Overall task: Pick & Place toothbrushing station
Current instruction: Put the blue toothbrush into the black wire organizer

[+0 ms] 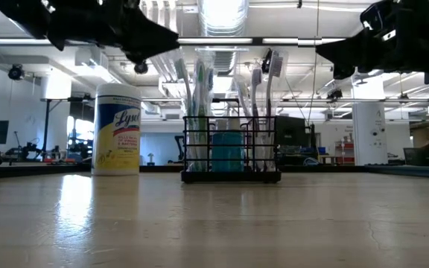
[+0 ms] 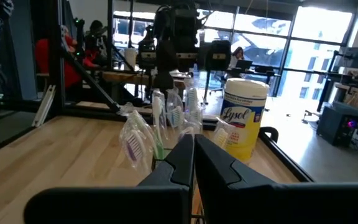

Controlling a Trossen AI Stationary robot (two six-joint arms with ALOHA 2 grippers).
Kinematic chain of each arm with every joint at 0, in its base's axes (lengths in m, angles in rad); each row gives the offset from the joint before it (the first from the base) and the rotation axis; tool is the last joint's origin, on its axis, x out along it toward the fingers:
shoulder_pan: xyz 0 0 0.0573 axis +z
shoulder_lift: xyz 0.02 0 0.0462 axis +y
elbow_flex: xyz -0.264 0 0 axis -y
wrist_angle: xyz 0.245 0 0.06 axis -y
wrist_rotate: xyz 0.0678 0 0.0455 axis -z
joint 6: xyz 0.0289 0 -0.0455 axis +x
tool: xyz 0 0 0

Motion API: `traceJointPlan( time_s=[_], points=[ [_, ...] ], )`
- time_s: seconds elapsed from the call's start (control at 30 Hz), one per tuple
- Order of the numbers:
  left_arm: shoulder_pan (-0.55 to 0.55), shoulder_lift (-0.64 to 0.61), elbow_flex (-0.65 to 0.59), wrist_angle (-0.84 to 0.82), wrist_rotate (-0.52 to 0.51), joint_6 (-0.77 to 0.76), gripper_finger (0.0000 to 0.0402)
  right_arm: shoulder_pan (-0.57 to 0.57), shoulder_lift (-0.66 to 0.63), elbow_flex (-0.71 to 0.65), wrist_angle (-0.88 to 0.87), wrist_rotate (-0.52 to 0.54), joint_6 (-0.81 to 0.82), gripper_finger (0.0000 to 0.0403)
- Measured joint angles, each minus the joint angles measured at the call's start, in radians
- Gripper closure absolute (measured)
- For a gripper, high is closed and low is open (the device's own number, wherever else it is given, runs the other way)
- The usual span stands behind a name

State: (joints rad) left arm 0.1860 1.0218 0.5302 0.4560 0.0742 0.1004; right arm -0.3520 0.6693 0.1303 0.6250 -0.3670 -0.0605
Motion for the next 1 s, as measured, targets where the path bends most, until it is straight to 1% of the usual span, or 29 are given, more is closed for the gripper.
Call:
traceJointPlan(
  time_s=[0.1, 0.2, 0.3, 0.43, 0.6, 0.7, 0.8, 1.0],
  points=[
    [0.000, 0.014, 0.035, 0.004, 0.014, 0.005, 0.0223, 0.000, 0.000, 0.000, 0.010, 0.003, -0.002, 0.0394],
    [0.000, 0.059, 0.071, -0.002, 0.014, 0.001, 0.0257, 0.000, 0.000, 0.000, 0.016, 0.003, -0.003, 0.0394],
    [0.000, 0.104, 0.101, -0.004, 0.014, -0.018, 0.0281, 0.000, 0.001, 0.000, 0.017, 0.003, 0.003, 0.0394],
    [0.000, 0.154, 0.130, -0.005, 0.014, -0.066, 0.0293, 0.000, 0.002, -0.001, 0.009, 0.003, 0.005, 0.0394],
    [0.000, 0.205, 0.169, -0.004, 0.021, -0.039, 0.0292, 0.000, 0.002, -0.003, 0.007, 0.003, 0.001, 0.0394],
    [0.000, 0.227, 0.172, -0.019, 0.021, -0.020, 0.0298, 0.000, 0.002, -0.003, 0.007, 0.003, 0.000, 0.0394],
    [0.001, 0.246, 0.171, -0.047, 0.022, -0.019, 0.0311, 0.000, 0.002, -0.003, 0.007, 0.003, 0.000, 0.0394],
    [0.001, 0.255, 0.170, -0.048, 0.022, -0.016, 0.0347, 0.000, 0.002, -0.003, 0.007, 0.002, -0.002, 0.0394]
  ],
)
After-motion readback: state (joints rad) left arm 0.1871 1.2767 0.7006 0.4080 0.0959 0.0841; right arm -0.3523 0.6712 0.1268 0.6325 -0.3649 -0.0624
